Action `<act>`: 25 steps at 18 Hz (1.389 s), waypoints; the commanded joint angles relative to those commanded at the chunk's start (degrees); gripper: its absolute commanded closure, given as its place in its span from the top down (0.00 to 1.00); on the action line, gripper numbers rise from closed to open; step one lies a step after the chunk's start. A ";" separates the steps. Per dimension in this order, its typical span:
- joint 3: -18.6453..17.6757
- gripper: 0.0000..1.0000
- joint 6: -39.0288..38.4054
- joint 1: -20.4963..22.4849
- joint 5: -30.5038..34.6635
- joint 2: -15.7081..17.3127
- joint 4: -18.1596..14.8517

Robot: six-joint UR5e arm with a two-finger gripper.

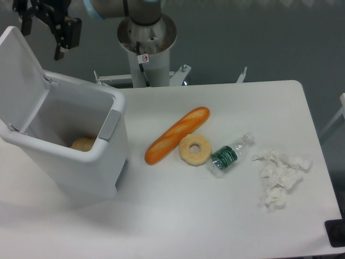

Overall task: Close the trash can
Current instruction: 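Position the gripper behind the raised white lid's edge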

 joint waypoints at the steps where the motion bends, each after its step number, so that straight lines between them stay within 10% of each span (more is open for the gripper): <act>1: 0.09 1.00 -0.27 0.00 0.00 -0.09 0.09; 25: 1.67 1.00 -9.41 0.26 2.90 -1.85 8.18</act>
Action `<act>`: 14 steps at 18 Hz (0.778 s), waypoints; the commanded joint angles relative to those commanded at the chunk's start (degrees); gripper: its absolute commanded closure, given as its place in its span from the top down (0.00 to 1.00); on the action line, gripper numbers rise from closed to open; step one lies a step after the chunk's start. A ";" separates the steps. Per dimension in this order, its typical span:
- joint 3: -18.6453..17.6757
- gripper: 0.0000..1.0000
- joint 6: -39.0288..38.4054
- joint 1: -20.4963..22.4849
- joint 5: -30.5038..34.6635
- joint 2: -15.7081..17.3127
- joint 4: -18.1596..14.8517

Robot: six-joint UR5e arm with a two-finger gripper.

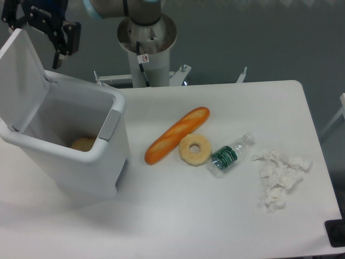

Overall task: Close the trash can
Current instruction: 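Position the gripper behind the raised white lid's edge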

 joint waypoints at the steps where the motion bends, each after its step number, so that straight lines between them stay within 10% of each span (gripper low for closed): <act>1: 0.00 1.00 0.00 0.00 0.44 -0.09 0.00; 14: 0.18 1.00 0.44 4.39 0.97 -0.09 0.09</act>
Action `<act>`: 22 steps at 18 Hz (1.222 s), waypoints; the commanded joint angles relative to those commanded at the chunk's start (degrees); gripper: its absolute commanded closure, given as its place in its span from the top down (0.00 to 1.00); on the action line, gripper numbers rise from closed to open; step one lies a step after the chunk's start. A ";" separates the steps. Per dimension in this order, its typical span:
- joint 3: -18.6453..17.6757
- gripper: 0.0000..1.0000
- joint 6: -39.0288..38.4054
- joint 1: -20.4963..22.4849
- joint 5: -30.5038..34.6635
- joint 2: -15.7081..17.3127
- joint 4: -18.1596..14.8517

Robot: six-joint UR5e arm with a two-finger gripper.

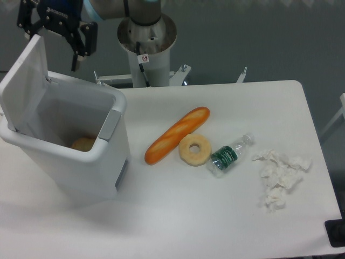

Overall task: Close the trash can
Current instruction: 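Position the gripper behind the raised white lid's edge, then push the white lid forward and down onto the trash can opening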

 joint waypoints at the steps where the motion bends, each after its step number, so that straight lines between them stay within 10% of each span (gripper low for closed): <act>1: 0.00 1.00 -0.09 0.00 0.00 -0.09 0.09; 22: -0.35 1.00 0.35 4.83 4.39 -5.36 0.44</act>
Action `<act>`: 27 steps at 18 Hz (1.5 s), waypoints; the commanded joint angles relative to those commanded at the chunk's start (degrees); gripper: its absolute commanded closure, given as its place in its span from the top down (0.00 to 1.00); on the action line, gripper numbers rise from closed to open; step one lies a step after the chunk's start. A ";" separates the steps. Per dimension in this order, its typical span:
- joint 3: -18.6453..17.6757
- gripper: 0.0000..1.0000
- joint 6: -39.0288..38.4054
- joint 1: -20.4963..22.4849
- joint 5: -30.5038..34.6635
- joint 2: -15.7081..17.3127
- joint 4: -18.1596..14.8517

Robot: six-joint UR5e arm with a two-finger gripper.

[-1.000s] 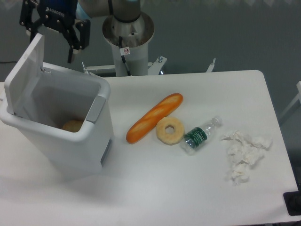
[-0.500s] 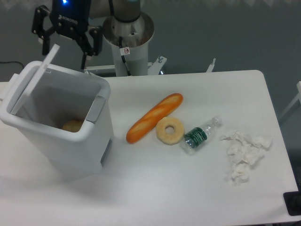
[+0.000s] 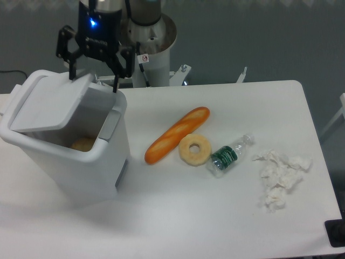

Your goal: Close the trash can

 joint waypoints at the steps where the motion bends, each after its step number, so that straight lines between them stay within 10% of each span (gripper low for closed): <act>1: 0.00 1.00 0.00 0.18 0.09 -0.52 0.00; 27: 0.35 1.00 0.00 1.06 0.79 -6.50 3.25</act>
